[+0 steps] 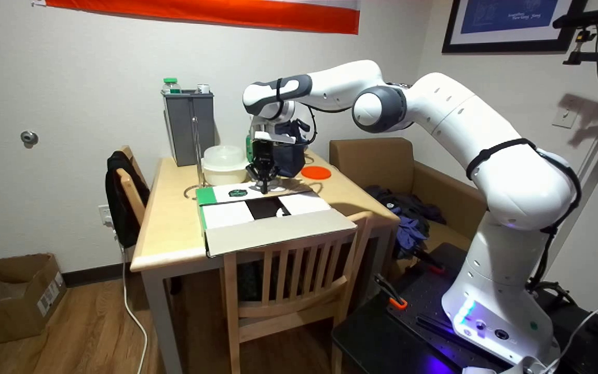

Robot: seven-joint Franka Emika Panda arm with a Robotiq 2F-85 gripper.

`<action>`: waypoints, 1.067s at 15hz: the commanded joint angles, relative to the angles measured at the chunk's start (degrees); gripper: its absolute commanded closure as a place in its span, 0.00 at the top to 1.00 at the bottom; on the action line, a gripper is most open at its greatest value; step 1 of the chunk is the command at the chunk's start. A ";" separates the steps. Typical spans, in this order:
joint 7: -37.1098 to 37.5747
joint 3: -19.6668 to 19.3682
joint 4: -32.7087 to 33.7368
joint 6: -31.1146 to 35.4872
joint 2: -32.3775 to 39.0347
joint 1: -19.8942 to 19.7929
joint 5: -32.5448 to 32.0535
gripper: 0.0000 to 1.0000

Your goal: Close three flaps of the box

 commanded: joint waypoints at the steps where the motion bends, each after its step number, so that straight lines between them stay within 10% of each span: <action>1: -0.45 -0.03 -10.96 6.10 -6.80 0.85 0.30 0.00; 16: 0.36 0.14 -42.09 19.34 -28.74 4.21 -0.07 0.00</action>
